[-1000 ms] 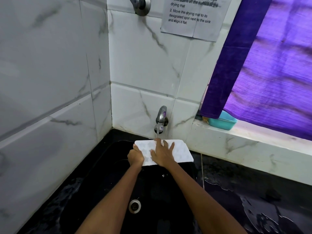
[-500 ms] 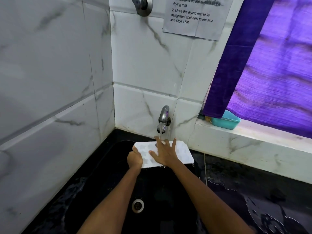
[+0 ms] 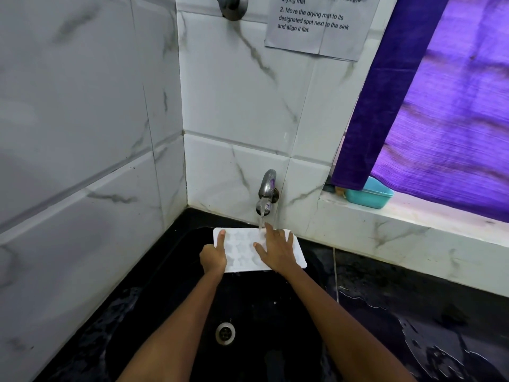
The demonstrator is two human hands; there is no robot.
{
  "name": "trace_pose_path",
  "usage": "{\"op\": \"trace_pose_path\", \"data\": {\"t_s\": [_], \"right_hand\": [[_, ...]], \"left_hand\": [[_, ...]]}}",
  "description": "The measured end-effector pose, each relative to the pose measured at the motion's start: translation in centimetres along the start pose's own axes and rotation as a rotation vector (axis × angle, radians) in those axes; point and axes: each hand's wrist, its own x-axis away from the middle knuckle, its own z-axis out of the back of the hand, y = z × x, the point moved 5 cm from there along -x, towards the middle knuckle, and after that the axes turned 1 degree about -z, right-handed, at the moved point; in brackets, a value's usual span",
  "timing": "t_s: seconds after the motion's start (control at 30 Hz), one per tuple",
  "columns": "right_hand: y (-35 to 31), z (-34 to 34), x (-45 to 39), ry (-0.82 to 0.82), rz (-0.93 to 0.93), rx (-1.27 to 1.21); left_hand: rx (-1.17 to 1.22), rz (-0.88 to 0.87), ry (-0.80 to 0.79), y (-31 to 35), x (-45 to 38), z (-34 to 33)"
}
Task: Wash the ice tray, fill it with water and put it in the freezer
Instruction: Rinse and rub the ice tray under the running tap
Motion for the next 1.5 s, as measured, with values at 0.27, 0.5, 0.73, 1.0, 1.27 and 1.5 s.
{"op": "trace_pose_path", "data": {"t_s": [0.27, 0.5, 0.73, 1.0, 1.27, 1.5], "right_hand": [[0.0, -0.1, -0.7, -0.029, 0.024, 0.048], [0.1, -0.6, -0.3, -0.081, -0.003, -0.044], [-0.2, -1.8, 0.2, -0.135, -0.02, -0.144], [1.5, -2.0, 1.0, -0.026, -0.028, -0.013], [1.9, -0.9, -0.1, -0.074, -0.091, 0.003], [1.0, -1.0, -0.3, -0.078, -0.095, -0.05]], "left_hand": [[-0.054, -0.011, 0.016, 0.0, 0.0, 0.7], [-0.022, 0.013, 0.02, -0.6, -0.2, 1.0], [0.003, -0.001, 0.008, -0.8, -0.9, 1.3], [-0.013, 0.025, 0.019, -2.3, -0.3, 1.5], [-0.021, -0.006, 0.002, -1.3, -0.7, 2.1], [0.025, 0.011, 0.013, -2.3, -1.0, 2.7]]}}
